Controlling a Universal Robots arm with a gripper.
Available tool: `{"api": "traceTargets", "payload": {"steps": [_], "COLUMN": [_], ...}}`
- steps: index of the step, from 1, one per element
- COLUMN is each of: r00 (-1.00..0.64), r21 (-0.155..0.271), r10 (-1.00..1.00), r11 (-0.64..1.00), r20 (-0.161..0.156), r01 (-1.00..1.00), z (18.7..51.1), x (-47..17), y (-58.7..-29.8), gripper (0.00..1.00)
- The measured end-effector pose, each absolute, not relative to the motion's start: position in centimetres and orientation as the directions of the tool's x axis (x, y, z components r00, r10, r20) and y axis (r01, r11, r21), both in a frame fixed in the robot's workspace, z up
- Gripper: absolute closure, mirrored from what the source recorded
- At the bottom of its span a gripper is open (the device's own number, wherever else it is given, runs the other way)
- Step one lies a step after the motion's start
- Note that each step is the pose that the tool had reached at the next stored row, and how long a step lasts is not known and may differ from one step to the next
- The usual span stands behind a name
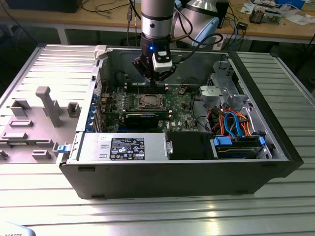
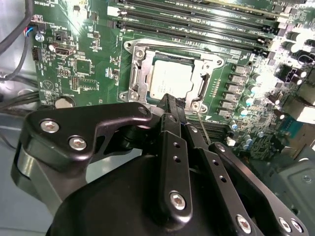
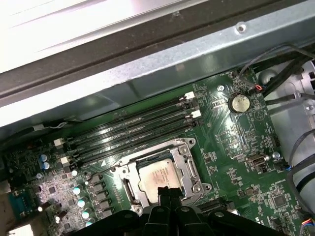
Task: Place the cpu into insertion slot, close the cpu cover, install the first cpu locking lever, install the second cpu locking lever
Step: 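Install the first cpu locking lever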
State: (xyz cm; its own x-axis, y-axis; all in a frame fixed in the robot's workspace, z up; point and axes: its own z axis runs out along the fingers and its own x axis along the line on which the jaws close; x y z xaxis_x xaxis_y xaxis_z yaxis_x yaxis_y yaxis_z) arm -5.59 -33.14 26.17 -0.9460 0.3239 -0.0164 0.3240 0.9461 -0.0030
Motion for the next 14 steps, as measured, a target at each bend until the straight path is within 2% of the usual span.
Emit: {"api": "traceTargets", "payload": {"steps": [14], "r00": [-0.974], "r21": [-0.003], "r10": [0.224], "r11": [0.974], "r20": [-0.016], "r01": [0.225], "z": [26.17], "x": [-5.68], "y": [-33.14], "gripper": [0.89]}}
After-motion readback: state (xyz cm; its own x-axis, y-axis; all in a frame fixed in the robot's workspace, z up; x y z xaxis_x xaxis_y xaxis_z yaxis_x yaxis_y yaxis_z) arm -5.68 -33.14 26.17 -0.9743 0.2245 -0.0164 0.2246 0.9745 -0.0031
